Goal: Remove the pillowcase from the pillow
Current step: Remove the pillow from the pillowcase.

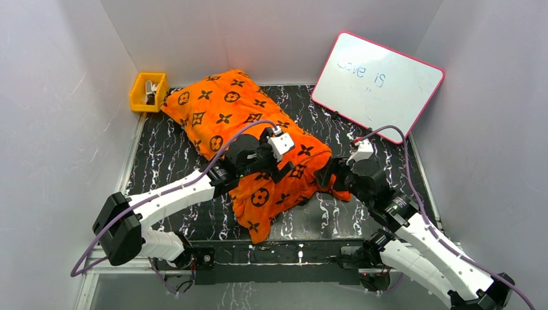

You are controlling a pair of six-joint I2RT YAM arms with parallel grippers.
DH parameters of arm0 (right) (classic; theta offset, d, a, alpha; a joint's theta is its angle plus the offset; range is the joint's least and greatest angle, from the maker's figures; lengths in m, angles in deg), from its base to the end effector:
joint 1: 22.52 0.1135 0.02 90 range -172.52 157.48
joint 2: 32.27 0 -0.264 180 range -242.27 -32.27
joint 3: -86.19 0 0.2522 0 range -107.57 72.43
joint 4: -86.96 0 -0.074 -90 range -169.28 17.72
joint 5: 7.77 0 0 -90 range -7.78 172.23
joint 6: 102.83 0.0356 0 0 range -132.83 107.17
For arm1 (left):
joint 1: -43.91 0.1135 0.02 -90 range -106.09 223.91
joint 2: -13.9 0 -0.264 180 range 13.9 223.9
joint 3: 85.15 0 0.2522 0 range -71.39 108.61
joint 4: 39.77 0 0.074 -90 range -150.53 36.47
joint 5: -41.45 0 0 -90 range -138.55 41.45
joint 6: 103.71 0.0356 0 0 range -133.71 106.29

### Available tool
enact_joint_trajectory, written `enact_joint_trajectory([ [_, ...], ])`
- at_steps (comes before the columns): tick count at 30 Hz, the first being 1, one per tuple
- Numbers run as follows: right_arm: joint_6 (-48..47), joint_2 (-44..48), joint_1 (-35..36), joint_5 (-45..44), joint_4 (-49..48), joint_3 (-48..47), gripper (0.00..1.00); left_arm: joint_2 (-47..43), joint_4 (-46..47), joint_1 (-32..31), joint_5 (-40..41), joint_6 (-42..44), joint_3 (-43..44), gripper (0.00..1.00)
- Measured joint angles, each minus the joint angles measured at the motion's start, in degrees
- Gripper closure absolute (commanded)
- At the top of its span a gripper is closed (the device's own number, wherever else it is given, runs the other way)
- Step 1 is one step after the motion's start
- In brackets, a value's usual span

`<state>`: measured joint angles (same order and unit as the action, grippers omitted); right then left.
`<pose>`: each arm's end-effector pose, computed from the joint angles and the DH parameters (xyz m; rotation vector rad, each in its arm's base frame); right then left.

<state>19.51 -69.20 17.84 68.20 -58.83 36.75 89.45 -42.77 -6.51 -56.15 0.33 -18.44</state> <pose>0.1245 0.0945 0.2866 0.0264 1.9857 0.5995 0.1941 -0.2422 0.3080 1.0475 1.4785 -0.5729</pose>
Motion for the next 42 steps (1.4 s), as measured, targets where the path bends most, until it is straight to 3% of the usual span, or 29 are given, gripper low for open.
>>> enact_joint_trajectory([
  [10, 0.31, 2.84, 0.00, 0.02, 2.67, 0.13, 0.16, 0.00, -0.90, -0.02, 0.55, 4.63, -3.04, 0.20],
  [16, 0.33, 2.69, 0.00, 0.33, 3.19, 0.13, 0.16, 0.11, -1.38, -0.02, 0.76, 6.43, -3.61, 0.50],
  [19, 0.39, 2.32, 0.00, 0.70, 3.17, 0.13, 0.17, 0.26, -1.51, -0.04, 2.40, 7.26, -3.52, 0.58],
  [23, 0.46, 1.90, 0.00, 1.36, 3.08, 0.13, 0.17, 1.31, -2.56, -0.09, 4.22, 8.20, -2.03, 0.81],
  [30, 0.00, 0.74, 0.00, 2.86, 3.02, 0.13, 0.22, 1.88, -5.64, -0.44, 7.85, 9.60, 1.07, 0.81],
  [34, -2.05, -3.02, 0.00, 3.48, 3.15, -0.92, 0.22, 2.38, -7.91, -0.46, 10.64, 10.71, 4.04, 1.00],
  [42, -5.60, -11.13, 0.55, 3.91, -0.57, -5.27, 0.21, 3.58, -9.16, -0.39, 18.84, 14.56, 8.46, 1.00],
])
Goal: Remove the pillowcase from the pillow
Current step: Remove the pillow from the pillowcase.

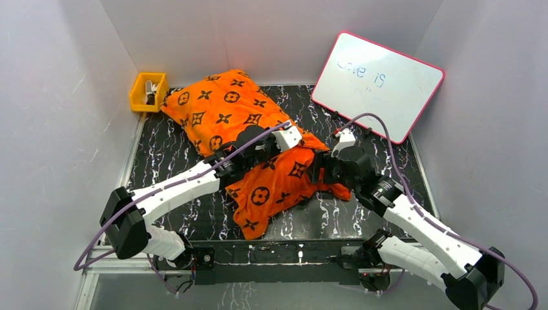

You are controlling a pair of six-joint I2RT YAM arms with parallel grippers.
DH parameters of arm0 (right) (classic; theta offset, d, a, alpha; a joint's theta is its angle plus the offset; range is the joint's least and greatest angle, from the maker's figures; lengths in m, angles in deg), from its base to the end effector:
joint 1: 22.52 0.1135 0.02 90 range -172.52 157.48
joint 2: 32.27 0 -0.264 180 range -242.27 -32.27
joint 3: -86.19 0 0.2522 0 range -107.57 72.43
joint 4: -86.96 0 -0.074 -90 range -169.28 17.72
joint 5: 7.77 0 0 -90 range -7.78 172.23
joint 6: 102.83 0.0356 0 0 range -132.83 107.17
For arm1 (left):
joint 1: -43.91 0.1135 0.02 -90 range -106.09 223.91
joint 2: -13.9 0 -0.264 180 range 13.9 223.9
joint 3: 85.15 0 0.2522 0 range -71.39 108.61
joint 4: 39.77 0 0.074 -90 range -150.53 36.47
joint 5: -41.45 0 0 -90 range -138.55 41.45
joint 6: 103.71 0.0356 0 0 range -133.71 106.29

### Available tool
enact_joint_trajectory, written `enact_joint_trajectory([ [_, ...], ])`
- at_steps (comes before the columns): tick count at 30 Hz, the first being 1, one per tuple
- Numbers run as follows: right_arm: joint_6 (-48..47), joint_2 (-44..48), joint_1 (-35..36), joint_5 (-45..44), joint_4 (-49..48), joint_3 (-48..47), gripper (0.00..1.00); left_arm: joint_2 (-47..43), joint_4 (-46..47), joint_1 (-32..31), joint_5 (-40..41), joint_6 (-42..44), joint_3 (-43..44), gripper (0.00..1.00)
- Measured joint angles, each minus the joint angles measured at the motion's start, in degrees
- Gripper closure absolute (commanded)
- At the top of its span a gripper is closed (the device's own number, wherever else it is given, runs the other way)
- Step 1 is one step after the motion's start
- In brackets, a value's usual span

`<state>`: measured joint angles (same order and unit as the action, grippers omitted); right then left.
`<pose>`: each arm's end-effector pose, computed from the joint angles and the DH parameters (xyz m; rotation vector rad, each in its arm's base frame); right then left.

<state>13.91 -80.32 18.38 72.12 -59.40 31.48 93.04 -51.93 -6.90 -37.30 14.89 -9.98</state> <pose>0.1486 0.1205 0.2896 -0.1442 2.0751 0.5561 0.2117 -0.2487 0.3251 1.0722 1.5048 -0.0887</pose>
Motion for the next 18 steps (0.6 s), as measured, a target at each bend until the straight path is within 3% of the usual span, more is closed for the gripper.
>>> enact_joint_trajectory([
  [8, -1.38, -10.21, 6.21, -2.36, -7.45, -6.01, 0.20, 4.00, -3.45, 2.45, 4.44, -0.79, 6.32, 1.00],
  [18, -1.14, -20.20, 14.49, -9.49, -16.65, -10.32, 0.20, 6.58, -6.75, 10.86, 5.92, -11.34, 8.44, 1.00],
])
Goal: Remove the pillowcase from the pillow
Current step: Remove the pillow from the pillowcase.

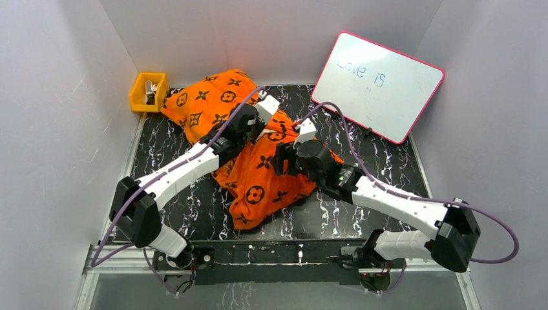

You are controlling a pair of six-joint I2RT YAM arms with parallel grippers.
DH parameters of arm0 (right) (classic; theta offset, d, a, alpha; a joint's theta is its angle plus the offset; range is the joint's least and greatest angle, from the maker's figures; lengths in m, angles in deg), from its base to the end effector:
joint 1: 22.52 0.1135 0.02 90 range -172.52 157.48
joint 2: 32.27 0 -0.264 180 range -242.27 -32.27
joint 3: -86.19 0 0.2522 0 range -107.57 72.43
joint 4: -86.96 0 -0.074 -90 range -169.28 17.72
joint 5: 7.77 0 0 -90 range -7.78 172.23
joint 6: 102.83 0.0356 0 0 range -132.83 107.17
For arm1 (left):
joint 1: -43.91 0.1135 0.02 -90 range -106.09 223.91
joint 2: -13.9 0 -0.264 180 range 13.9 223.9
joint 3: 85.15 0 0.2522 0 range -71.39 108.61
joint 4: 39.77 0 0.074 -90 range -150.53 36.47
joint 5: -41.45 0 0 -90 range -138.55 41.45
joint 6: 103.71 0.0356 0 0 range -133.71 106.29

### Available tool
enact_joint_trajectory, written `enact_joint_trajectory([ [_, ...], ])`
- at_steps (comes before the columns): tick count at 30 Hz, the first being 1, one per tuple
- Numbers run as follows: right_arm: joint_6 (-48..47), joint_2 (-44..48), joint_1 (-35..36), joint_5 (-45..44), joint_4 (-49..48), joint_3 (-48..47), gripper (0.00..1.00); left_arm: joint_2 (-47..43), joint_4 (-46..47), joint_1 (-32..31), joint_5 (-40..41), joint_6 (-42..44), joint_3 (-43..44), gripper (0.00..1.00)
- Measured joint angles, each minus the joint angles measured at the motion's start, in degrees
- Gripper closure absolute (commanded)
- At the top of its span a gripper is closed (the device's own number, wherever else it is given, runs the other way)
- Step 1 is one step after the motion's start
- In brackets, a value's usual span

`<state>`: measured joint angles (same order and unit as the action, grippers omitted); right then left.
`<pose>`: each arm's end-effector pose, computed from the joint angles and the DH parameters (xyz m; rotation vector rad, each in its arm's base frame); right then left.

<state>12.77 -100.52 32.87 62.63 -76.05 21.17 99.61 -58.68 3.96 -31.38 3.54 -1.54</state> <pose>0.1660 0.2195 0.3073 -0.2726 1.9333 0.6232 0.2774 -0.2187 0.3288 0.7404 1.7720 0.0244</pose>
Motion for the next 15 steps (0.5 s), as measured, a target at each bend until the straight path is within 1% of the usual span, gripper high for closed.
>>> enact_joint_trajectory([
  [3, 0.11, -1.90, 0.96, -2.69, -1.75, -0.66, 0.22, 0.00, -0.17, 1.60, 0.00, -2.49, 0.28, 1.00],
  [5, 0.09, -3.48, 1.38, -3.96, -2.89, -1.31, 0.26, 0.00, -0.31, 1.90, -0.02, -3.45, 0.28, 1.00],
  [6, 0.07, -4.52, 1.55, -4.55, -3.32, -1.84, 0.31, 0.00, -0.42, 1.97, -0.04, -3.87, 0.28, 1.00],
  [7, 0.00, -5.57, 1.77, -5.03, -3.48, -2.51, 0.36, 0.00, -0.52, 2.01, -0.11, -4.24, 0.28, 1.00],
  [11, -0.33, -10.27, 2.58, -7.87, -3.34, -6.47, 0.69, 0.00, -0.74, 2.32, -0.37, -5.38, 0.28, 1.00],
  [15, -0.37, -13.29, 3.63, -10.40, -2.89, -9.16, 0.99, 0.00, -0.94, 3.21, -1.29, -6.82, 0.28, 1.00],
])
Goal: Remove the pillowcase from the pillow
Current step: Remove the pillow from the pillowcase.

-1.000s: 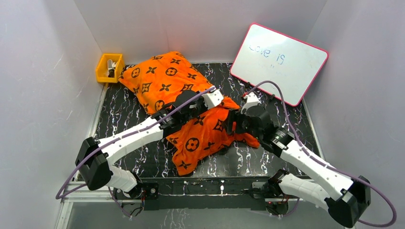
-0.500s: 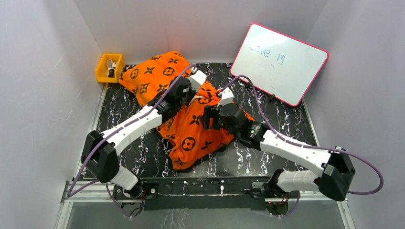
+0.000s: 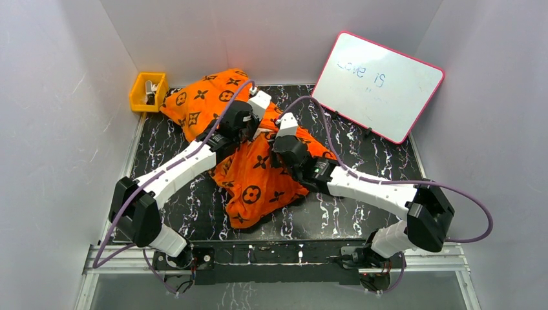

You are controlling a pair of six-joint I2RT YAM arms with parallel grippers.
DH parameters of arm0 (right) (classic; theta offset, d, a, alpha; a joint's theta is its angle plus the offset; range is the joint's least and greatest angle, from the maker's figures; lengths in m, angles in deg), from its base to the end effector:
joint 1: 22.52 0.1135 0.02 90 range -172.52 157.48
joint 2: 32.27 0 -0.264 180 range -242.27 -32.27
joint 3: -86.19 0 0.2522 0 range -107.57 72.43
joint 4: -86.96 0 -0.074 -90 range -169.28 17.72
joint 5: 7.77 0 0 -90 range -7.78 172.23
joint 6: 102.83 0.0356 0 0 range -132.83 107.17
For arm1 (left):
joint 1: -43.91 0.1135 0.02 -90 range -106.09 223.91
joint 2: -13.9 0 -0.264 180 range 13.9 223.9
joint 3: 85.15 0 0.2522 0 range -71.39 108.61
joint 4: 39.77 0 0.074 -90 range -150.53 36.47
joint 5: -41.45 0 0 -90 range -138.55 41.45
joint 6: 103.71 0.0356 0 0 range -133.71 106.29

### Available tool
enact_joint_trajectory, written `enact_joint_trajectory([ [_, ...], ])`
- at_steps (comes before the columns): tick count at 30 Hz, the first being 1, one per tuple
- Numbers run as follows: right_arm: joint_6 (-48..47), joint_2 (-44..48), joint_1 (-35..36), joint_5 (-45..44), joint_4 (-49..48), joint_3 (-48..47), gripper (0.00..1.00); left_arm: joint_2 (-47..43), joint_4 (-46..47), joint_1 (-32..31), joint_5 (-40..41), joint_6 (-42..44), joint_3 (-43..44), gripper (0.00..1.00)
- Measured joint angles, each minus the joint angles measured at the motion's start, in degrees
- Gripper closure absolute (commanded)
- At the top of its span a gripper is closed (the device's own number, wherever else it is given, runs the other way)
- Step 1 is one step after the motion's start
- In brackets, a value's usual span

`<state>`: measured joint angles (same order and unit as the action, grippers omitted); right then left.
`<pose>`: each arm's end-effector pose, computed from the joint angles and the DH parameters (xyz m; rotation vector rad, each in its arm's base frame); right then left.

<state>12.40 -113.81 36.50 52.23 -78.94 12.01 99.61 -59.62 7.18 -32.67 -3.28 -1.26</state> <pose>0.1845 0.2728 0.3040 -0.2193 1.9107 0.4887 0.2887 -0.2033 0.3288 0.6032 1.8376 -0.0358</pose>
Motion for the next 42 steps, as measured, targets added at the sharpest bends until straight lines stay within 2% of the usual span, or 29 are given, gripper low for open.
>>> enact_joint_trajectory([
  [8, 3.17, 2.32, 0.98, -3.15, 4.11, 2.64, 1.00, 0.61, -0.42, 3.19, -2.95, -2.43, 0.00, 1.00],
  [16, 10.91, 22.77, 1.03, -7.34, 17.73, 12.35, 0.98, 1.33, -0.39, 5.40, -4.61, -3.23, 0.00, 1.00],
  [18, 11.28, 25.40, 0.98, -7.45, 20.04, 12.44, 0.52, 1.33, -0.39, 5.90, -4.74, -3.45, 0.00, 1.00],
  [19, 11.06, 25.92, 1.01, -7.08, 20.33, 12.41, 0.34, 1.33, -0.37, 6.16, -4.83, -3.63, 0.00, 1.00],
  [20, 10.36, 25.86, 1.01, -6.49, 20.57, 12.13, 0.24, 1.33, -0.37, 6.32, -4.94, -3.72, 0.00, 1.00],
  [21, 9.42, 24.92, 0.98, -5.77, 20.63, 11.50, 0.07, 1.33, -0.39, 6.45, -5.07, -4.00, 0.00, 1.00],
  [22, 8.74, 23.69, 1.01, -5.35, 20.63, 10.71, 0.02, 1.33, -0.39, 6.54, -5.33, -4.20, 0.00, 1.00],
  [34, -5.99, -5.55, 1.05, -0.37, 8.63, -11.06, 0.03, 1.33, -0.52, 6.88, -7.85, -7.58, -0.09, 1.00],
  [36, -7.45, -9.53, 1.05, 0.61, 7.78, -14.47, 0.11, 1.33, -0.55, 7.02, -8.24, -7.96, -0.17, 1.00],
  [42, -9.18, -16.11, 1.01, 2.51, 7.23, -17.68, 0.56, 1.33, -1.03, 7.56, -9.01, -8.52, -0.44, 1.00],
])
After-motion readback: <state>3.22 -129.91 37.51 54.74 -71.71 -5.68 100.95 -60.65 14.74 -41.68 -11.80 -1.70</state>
